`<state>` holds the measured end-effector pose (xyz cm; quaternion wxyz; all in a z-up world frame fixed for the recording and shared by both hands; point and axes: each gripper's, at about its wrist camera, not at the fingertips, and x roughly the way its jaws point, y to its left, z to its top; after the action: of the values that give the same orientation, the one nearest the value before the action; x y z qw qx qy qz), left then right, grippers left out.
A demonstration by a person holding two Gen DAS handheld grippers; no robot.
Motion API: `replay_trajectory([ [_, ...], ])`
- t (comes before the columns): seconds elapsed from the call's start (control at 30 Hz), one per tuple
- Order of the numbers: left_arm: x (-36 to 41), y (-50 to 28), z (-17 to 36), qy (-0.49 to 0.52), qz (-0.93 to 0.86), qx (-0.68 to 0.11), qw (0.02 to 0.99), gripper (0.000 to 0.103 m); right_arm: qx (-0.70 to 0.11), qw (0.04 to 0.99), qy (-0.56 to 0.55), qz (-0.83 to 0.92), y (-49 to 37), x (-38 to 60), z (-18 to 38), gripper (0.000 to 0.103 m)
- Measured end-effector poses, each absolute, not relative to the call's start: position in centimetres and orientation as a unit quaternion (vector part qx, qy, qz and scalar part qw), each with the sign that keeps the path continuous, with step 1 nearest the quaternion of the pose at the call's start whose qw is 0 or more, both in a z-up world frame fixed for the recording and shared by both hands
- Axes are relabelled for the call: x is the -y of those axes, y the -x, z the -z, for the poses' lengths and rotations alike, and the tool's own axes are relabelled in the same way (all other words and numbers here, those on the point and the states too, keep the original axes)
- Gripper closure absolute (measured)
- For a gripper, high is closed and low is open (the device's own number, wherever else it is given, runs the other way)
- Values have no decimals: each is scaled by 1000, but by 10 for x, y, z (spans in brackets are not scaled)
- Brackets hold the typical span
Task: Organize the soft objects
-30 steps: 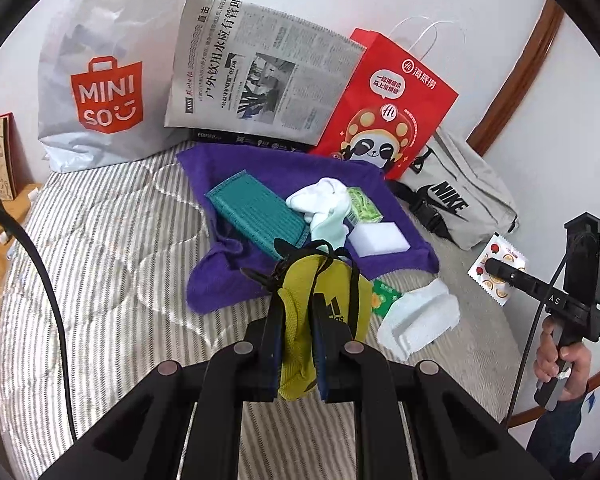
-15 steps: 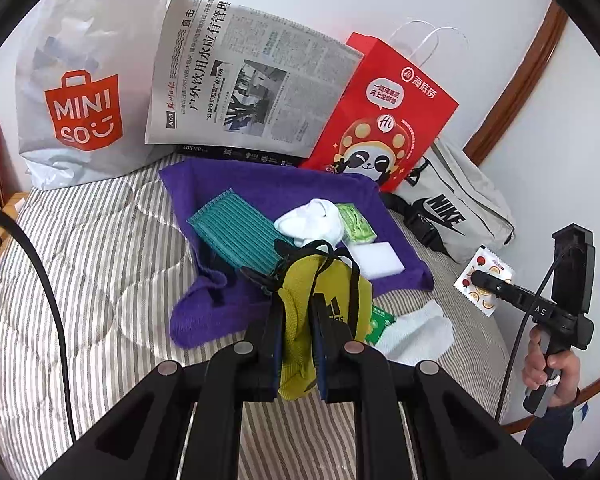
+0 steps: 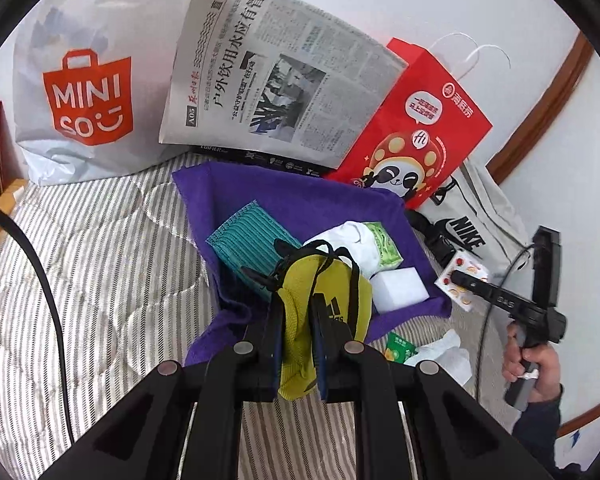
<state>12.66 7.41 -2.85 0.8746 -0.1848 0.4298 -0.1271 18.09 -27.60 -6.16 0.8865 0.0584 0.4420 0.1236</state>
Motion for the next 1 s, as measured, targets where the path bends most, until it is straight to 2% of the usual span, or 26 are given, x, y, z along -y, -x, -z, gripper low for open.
replay_trajectory([
  [0.5,-81,-158,33,182,121,-433,874,90,-460,881,-32,-110,-243,265,103,99],
  [0.73,-83,-170,45,189,118,-440,870,90,-472,874,-16,-116,-246,261,113,94],
  [0.8,-82,-173,49,192,121,-444,867,90,-475,872,-14,-120,-245,260,114,89],
  [0.93,-78,-181,59,196,121,-456,859,90,-479,870,-7,-114,-243,263,110,61],
  [1.0,-75,-183,63,195,122,-462,856,90,-471,875,-3,-114,-241,264,104,59],
])
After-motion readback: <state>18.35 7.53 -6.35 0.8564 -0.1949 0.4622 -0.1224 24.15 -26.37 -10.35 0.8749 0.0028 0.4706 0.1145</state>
